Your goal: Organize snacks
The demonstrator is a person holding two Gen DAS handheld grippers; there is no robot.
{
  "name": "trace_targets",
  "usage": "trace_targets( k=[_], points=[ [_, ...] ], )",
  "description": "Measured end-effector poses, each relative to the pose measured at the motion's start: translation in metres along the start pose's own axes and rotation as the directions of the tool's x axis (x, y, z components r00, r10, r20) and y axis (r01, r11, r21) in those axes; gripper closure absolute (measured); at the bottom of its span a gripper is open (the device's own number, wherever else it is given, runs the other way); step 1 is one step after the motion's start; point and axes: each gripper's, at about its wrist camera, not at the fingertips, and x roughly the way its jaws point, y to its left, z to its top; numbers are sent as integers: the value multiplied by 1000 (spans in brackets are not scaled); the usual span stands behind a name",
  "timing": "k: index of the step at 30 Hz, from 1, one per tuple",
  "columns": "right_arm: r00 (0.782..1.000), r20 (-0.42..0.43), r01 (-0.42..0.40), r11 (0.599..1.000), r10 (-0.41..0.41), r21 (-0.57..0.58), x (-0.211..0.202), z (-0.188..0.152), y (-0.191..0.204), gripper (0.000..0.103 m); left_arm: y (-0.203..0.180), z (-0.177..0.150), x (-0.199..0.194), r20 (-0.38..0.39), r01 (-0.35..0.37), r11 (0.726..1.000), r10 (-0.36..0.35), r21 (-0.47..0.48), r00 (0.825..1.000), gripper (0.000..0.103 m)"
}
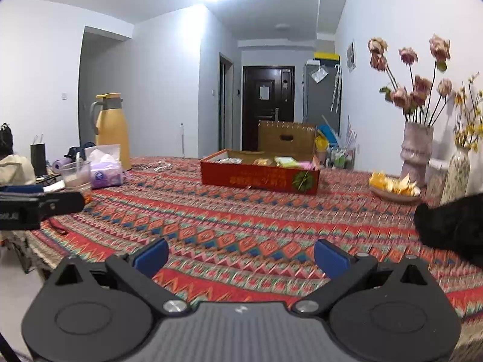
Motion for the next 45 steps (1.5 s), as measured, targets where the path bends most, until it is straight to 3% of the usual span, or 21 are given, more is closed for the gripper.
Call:
trace_targets(
  k=[11, 16, 45],
  points=[
    [999, -17, 33, 997, -32, 65, -34, -19, 5, 0, 0, -16, -29, -21, -1, 1000, 1, 9, 1000, 0],
    [999, 10, 40, 999, -41, 28, -43, -16, 12, 0, 1, -17, -36, -7, 17, 1000, -17, 10, 1000, 0],
    [1000, 3, 25, 999, -25, 47, -41, -15, 12, 0, -1, -15, -36, -3, 15, 1000, -15, 3, 1000, 0]
  ],
)
